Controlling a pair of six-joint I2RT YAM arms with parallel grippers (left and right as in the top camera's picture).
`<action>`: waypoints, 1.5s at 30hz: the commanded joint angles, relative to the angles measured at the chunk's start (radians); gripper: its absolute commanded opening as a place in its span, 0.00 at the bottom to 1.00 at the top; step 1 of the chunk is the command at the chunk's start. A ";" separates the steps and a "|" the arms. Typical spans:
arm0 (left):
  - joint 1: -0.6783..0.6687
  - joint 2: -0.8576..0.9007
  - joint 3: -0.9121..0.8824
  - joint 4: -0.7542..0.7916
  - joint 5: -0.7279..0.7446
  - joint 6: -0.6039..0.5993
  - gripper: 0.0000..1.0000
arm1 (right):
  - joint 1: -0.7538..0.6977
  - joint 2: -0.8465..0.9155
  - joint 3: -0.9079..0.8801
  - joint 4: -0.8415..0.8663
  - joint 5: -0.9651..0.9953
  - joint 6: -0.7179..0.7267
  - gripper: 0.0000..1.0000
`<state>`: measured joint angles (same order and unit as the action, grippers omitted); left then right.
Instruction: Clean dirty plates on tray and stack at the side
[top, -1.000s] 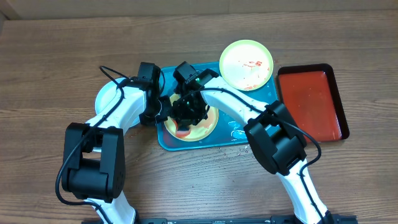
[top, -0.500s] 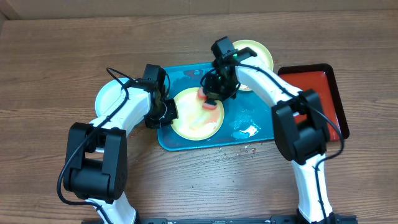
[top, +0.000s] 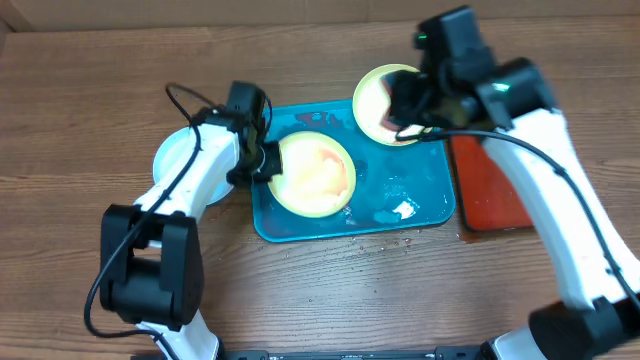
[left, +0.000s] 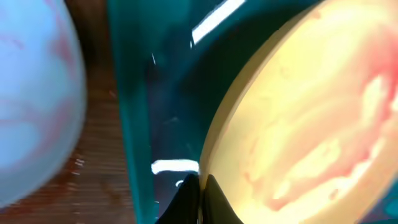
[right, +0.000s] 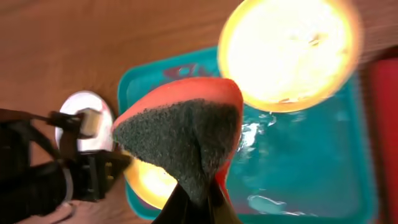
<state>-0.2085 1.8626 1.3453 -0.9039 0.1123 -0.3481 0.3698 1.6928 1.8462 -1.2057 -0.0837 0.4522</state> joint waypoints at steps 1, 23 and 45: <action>-0.034 -0.101 0.100 -0.021 -0.146 0.138 0.04 | -0.064 -0.050 0.008 -0.024 0.072 -0.015 0.04; -0.559 -0.208 0.161 -0.139 -1.478 -0.009 0.04 | -0.196 -0.065 0.008 -0.081 0.072 -0.014 0.04; -0.654 -0.209 0.161 -0.152 -1.565 -0.022 0.04 | -0.195 -0.065 0.008 -0.091 0.072 -0.014 0.04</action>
<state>-0.8627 1.6718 1.4837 -1.0523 -1.5066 -0.3386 0.1783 1.6535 1.8458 -1.3018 -0.0193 0.4438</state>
